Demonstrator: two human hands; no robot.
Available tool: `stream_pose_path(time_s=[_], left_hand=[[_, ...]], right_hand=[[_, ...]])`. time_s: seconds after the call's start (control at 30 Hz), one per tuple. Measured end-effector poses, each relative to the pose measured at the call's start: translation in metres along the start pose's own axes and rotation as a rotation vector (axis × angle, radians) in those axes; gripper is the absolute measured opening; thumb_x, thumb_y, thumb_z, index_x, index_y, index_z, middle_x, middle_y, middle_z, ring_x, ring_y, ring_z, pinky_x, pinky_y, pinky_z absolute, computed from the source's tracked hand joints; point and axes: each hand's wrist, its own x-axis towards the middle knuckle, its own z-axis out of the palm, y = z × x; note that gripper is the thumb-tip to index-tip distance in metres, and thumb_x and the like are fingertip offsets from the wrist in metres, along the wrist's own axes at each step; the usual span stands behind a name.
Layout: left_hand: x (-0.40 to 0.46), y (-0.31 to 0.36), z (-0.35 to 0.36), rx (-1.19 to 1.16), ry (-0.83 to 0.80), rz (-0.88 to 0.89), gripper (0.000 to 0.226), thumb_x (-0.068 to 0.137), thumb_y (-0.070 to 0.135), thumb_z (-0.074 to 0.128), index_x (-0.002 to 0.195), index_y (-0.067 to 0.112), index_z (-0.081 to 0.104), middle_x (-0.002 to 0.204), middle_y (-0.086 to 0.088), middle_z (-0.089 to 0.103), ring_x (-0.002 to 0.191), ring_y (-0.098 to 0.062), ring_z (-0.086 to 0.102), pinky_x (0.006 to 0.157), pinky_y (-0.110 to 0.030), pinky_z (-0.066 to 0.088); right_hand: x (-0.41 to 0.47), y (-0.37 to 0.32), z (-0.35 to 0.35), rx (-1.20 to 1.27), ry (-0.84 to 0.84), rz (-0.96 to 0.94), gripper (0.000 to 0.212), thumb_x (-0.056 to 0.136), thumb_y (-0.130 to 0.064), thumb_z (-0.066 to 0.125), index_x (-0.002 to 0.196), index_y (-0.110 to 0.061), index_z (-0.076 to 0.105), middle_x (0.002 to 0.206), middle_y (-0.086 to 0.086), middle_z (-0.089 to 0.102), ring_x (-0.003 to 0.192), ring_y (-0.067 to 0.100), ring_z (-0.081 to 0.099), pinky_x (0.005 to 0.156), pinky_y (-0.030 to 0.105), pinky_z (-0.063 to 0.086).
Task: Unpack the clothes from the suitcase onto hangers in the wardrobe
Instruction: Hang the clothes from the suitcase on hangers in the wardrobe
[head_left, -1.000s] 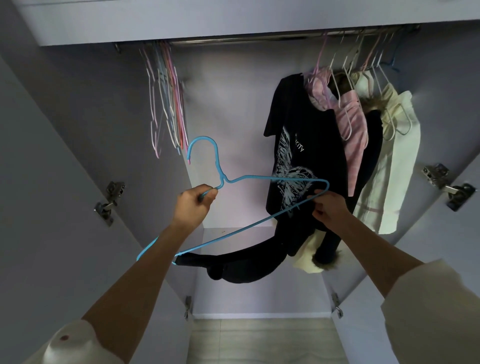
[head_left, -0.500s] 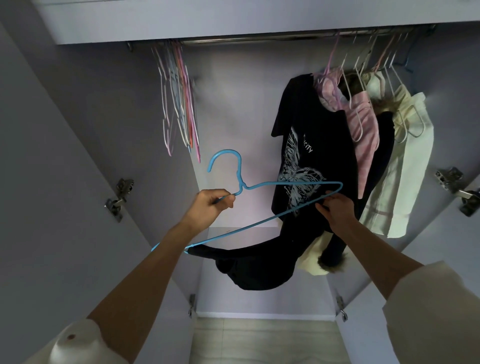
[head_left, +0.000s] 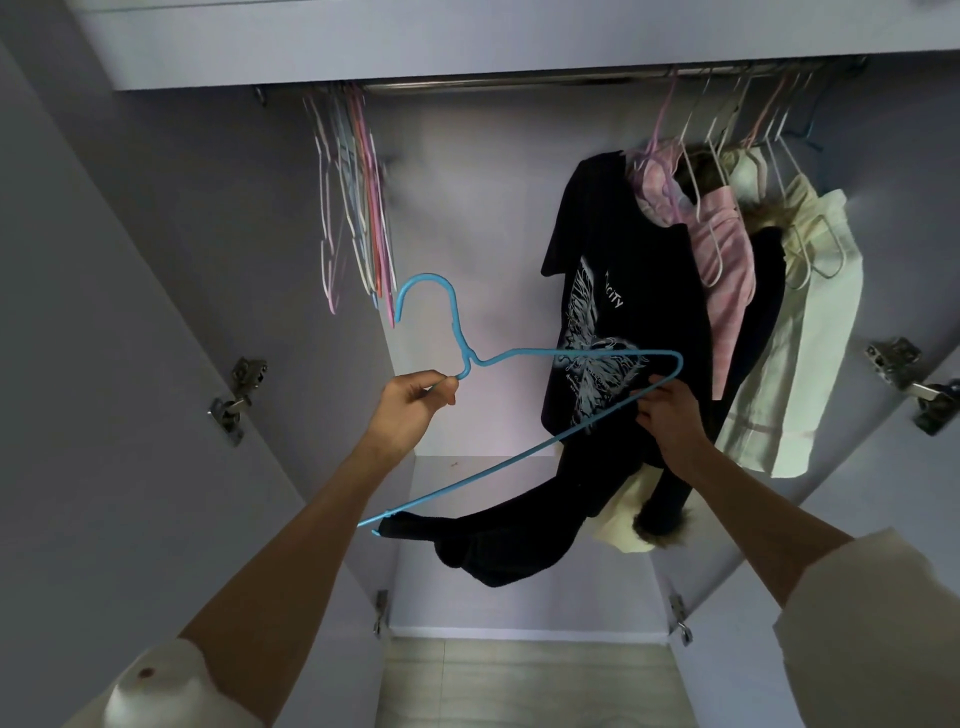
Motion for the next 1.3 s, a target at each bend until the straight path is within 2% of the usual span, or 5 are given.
stream_pose_path(time_s=[0.2, 0.43, 0.67, 0.9, 1.3], left_hand=[[0.002, -0.006, 0.002, 0.049, 0.044, -0.028, 0.014, 0.091, 0.014, 0.057, 0.080, 0.007, 0.063, 0.082, -0.006, 0.060, 0.081, -0.020, 0.052, 0.081, -0.025, 0.039], [0.006, -0.008, -0.005, 0.108, 0.025, -0.012, 0.021, 0.088, 0.013, 0.060, 0.068, 0.010, 0.064, 0.064, 0.005, 0.061, 0.071, -0.012, 0.056, 0.077, -0.025, 0.043], [0.008, -0.014, -0.011, 0.146, 0.120, -0.050, 0.026, 0.087, 0.019, 0.062, 0.061, 0.016, 0.062, 0.059, 0.005, 0.061, 0.065, -0.016, 0.052, 0.067, -0.025, 0.037], [0.019, -0.007, 0.016, 0.533, 0.274, 0.008, 0.028, 0.093, 0.034, 0.052, 0.102, 0.012, 0.066, 0.096, -0.009, 0.069, 0.096, -0.029, 0.059, 0.089, -0.032, 0.035], [0.020, -0.007, 0.072, 0.431, 0.137, 0.025, 0.037, 0.093, 0.016, 0.051, 0.128, 0.004, 0.048, 0.131, -0.018, 0.044, 0.122, -0.033, 0.043, 0.103, -0.040, 0.035]], right_hand=[[-0.006, 0.009, -0.007, -0.222, -0.083, 0.035, 0.023, 0.087, 0.014, 0.040, 0.097, 0.004, 0.058, 0.097, 0.018, 0.058, 0.068, 0.013, 0.052, 0.045, 0.004, 0.042], [-0.013, -0.008, -0.005, -0.407, 0.167, -0.146, 0.033, 0.084, 0.003, 0.044, 0.117, 0.001, 0.045, 0.103, 0.016, 0.054, 0.090, 0.030, 0.054, 0.083, 0.041, 0.047], [-0.008, -0.017, -0.011, -1.107, -0.090, -0.526, 0.035, 0.092, -0.024, 0.052, 0.125, -0.013, 0.051, 0.120, 0.008, 0.052, 0.117, 0.027, 0.047, 0.101, 0.045, 0.033], [-0.022, -0.003, -0.023, -0.903, -0.272, -0.199, 0.042, 0.093, -0.026, 0.054, 0.056, -0.014, 0.038, 0.052, 0.000, 0.037, 0.047, 0.012, 0.038, 0.040, 0.012, 0.033], [-0.036, 0.001, -0.057, -0.804, -0.001, 0.132, 0.037, 0.082, -0.024, 0.061, 0.051, -0.015, 0.043, 0.055, 0.001, 0.044, 0.052, 0.015, 0.042, 0.049, 0.026, 0.031]])
